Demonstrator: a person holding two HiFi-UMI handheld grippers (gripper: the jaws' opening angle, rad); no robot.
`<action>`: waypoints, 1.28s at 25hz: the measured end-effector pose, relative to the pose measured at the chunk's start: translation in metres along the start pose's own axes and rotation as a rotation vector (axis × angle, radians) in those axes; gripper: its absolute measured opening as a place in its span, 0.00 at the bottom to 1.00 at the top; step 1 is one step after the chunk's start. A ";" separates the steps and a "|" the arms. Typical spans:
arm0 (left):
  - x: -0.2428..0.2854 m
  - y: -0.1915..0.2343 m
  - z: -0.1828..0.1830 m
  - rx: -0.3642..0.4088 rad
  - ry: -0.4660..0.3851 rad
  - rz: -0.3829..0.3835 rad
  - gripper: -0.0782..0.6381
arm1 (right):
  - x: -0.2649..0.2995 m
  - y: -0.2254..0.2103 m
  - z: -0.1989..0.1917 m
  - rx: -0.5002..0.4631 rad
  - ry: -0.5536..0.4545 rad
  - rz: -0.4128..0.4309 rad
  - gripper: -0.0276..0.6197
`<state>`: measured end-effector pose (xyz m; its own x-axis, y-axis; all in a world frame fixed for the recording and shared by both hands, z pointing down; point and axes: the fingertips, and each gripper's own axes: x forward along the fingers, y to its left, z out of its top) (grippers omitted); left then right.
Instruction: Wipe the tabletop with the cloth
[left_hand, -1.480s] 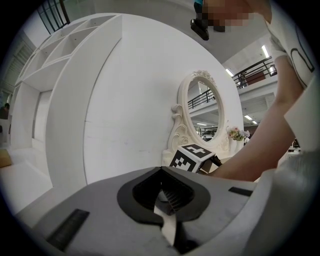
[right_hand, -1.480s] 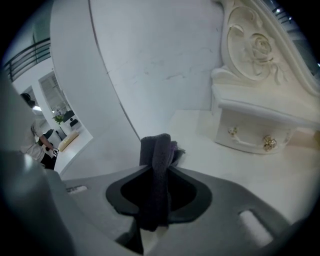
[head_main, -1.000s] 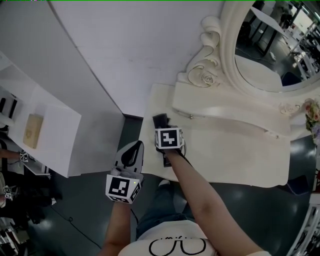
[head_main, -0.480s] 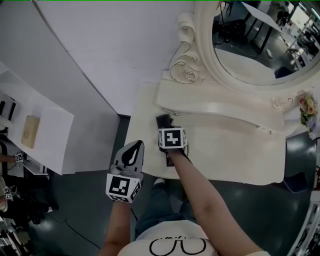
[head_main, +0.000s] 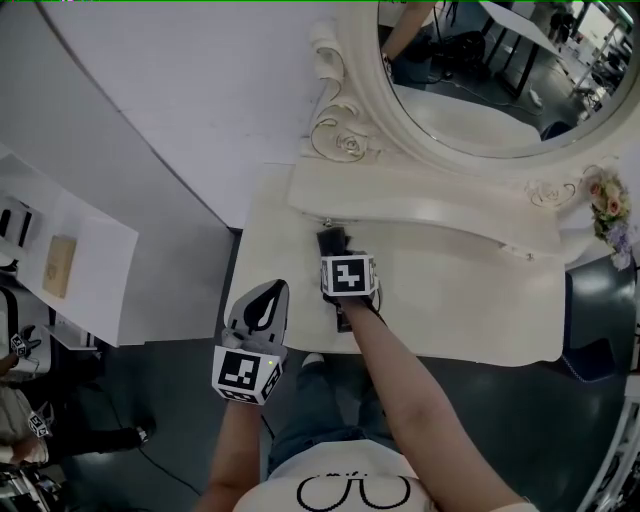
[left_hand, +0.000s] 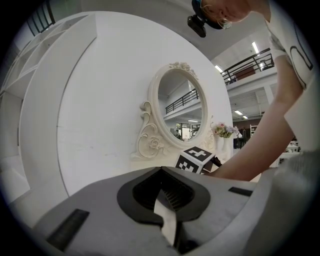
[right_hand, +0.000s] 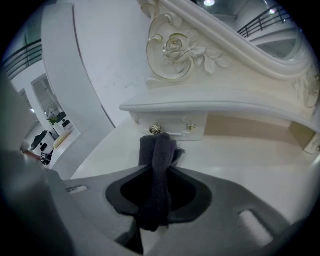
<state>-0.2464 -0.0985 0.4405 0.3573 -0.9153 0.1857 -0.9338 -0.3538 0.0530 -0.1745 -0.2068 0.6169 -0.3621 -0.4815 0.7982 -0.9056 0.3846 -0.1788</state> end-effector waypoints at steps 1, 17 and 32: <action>0.002 -0.005 0.000 0.003 0.003 -0.003 0.11 | -0.002 -0.005 -0.001 0.001 0.000 -0.001 0.19; 0.039 -0.076 0.021 0.076 0.017 -0.048 0.11 | -0.032 -0.095 -0.011 0.034 -0.023 -0.026 0.19; 0.077 -0.151 0.033 0.119 0.011 -0.135 0.11 | -0.067 -0.178 -0.023 0.095 -0.050 -0.064 0.19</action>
<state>-0.0769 -0.1216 0.4149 0.4788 -0.8558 0.1957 -0.8683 -0.4945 -0.0383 0.0158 -0.2250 0.6088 -0.3111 -0.5427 0.7802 -0.9432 0.2769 -0.1835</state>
